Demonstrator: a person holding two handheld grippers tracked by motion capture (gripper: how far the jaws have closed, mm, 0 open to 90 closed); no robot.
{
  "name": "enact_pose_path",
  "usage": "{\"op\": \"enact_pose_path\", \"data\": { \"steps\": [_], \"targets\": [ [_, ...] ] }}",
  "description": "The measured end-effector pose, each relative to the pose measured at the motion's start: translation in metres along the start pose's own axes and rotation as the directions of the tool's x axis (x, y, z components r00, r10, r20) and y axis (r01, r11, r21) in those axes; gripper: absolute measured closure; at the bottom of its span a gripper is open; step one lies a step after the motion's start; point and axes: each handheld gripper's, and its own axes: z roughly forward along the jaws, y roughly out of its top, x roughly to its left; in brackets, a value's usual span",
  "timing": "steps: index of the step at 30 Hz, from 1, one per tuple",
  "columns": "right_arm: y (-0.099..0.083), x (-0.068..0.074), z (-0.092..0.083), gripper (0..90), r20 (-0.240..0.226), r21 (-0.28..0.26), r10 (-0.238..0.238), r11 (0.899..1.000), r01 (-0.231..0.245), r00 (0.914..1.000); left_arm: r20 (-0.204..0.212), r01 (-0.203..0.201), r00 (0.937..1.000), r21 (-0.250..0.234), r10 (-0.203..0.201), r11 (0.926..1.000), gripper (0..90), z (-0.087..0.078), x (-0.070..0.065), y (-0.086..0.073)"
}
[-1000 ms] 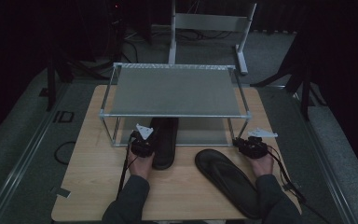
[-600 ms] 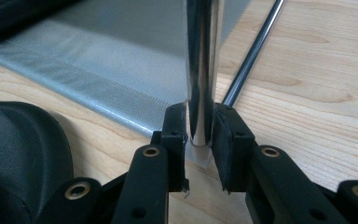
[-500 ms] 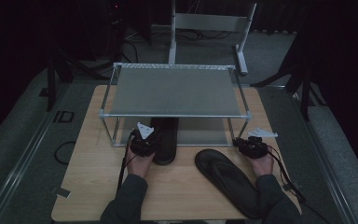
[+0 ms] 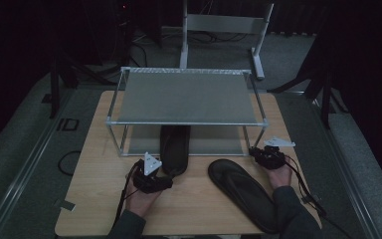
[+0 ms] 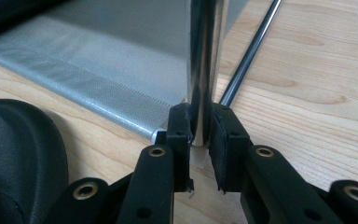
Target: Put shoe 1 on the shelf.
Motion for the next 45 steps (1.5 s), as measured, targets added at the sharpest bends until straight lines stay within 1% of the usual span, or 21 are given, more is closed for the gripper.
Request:
{"op": "enact_pose_path", "data": {
  "steps": [4, 5, 6, 8, 11, 13, 16, 17, 18, 21, 22, 23, 24, 26, 27, 28, 29, 31, 34, 39, 45],
  "targets": [
    [0.000, 0.000, 0.000, 78.7, 0.001, 0.000, -0.005, 1.000, 0.005, 1.0000, 0.005, -0.005, 1.0000, 0.009, 0.005, 0.9999, 21.8, -0.003, -0.005, -0.004],
    [0.000, 0.000, 0.000, 78.8, 0.002, 0.000, -0.006, 1.000, 0.006, 1.0000, 0.005, -0.028, 0.9996, 0.032, 0.027, 0.9991, 21.8, -0.001, -0.007, -0.007],
    [0.000, 0.001, 0.000, 78.9, 0.005, 0.000, -0.008, 1.000, 0.008, 1.0000, 0.002, -0.034, 0.9994, 0.043, 0.034, 0.9985, 19.7, 0.001, -0.009, -0.009],
    [0.000, 0.001, 0.000, 78.9, 0.005, 0.001, -0.009, 1.000, 0.009, 0.9999, 0.003, -0.038, 0.9993, 0.058, 0.037, 0.9976, 18.6, 0.004, -0.009, -0.011],
    [0.000, 0.000, 0.000, 78.9, 0.004, 0.000, -0.010, 1.000, 0.010, 0.9999, -0.003, -0.043, 0.9991, 0.078, 0.043, 0.9960, 18.1, 0.010, -0.008, -0.012],
    [0.000, 0.001, 0.000, 78.9, 0.004, 0.000, -0.009, 1.000, 0.009, 1.0000, -0.010, -0.034, 0.9993, 0.090, 0.035, 0.9954, 18.5, 0.015, -0.006, -0.012],
    [0.000, 0.000, 0.000, 78.8, 0.004, -0.001, -0.008, 1.000, 0.008, 1.0000, -0.014, -0.034, 0.9993, 0.098, 0.036, 0.9946, 21.3, 0.017, -0.005, -0.012],
    [0.000, 0.000, 0.000, 78.9, 0.003, -0.002, -0.008, 1.000, 0.008, 1.0000, -0.011, -0.033, 0.9993, 0.112, 0.035, 0.9931, 21.3, 0.019, -0.003, -0.012],
    [0.000, 0.000, 0.000, 78.9, 0.004, -0.001, -0.009, 1.000, 0.009, 1.0000, -0.013, -0.029, 0.9994, 0.106, 0.031, 0.9939, 23.5, 0.019, -0.003, -0.011],
    [0.000, 0.001, 0.000, 78.9, 0.005, -0.002, -0.008, 1.000, 0.008, 1.0000, 0.008, -0.029, 0.9996, 0.086, 0.029, 0.9959, 23.9, 0.015, -0.003, -0.010],
    [0.000, 0.001, 0.000, 78.9, 0.004, -0.002, -0.008, 1.000, 0.008, 1.0000, 0.035, -0.025, 0.9991, 0.075, 0.022, 0.9968, 23.8, 0.014, -0.003, -0.009],
    [0.000, 0.001, 0.000, 78.8, 0.004, -0.002, -0.008, 1.000, 0.008, 1.0000, 0.050, -0.022, 0.9986, 0.069, 0.018, 0.9974, 23.2, 0.013, -0.004, -0.009],
    [0.000, 0.001, 0.000, 78.9, 0.004, -0.002, -0.008, 1.000, 0.008, 1.0000, 0.046, -0.027, 0.9987, 0.069, 0.024, 0.9973, 21.7, 0.014, -0.004, -0.008],
    [0.000, 0.001, 0.000, 78.9, 0.005, -0.002, -0.007, 1.000, 0.007, 1.0000, 0.022, -0.034, 0.9992, 0.084, 0.032, 0.9959, 21.8, 0.018, -0.004, -0.008],
    [0.000, 0.001, 0.000, 78.8, 0.005, -0.002, -0.007, 1.000, 0.007, 1.0000, 0.022, -0.034, 0.9992, 0.084, 0.032, 0.9959, 22.4, 0.018, -0.004, -0.008],
    [0.000, 0.001, 0.000, 78.9, 0.005, -0.002, -0.007, 1.000, 0.007, 1.0000, 0.008, -0.025, 0.9997, 0.092, 0.025, 0.9955, 23.7, 0.023, -0.002, -0.007],
    [0.000, 0.001, 0.000, 78.8, 0.004, -0.002, -0.006, 1.000, 0.006, 1.0000, 0.004, -0.022, 0.9997, 0.098, 0.022, 0.9949, 24.8, 0.025, 0.000, -0.007],
    [0.000, 0.001, 0.000, 78.8, 0.004, -0.003, -0.007, 1.000, 0.007, 1.0000, 0.002, -0.010, 0.9999, 0.096, 0.010, 0.9953, 25.8, 0.027, 0.001, -0.007],
    [0.000, 0.000, 0.000, 78.8, 0.003, -0.002, -0.007, 1.000, 0.007, 1.0000, -0.011, -0.007, 0.9999, 0.087, 0.008, 0.9962, 27.8, 0.031, 0.004, -0.004],
    [0.000, 0.001, 0.000, 78.9, 0.004, -0.001, -0.007, 1.000, 0.007, 1.0000, -0.021, -0.020, 0.9995, 0.089, 0.022, 0.9958, 27.9, 0.041, 0.008, 0.004],
    [0.000, 0.000, 0.000, 78.9, 0.003, -0.001, -0.009, 1.000, 0.009, 1.0000, -0.026, -0.015, 0.9995, 0.092, 0.017, 0.9956, 28.9, 0.057, 0.017, 0.014]
  ]
}}
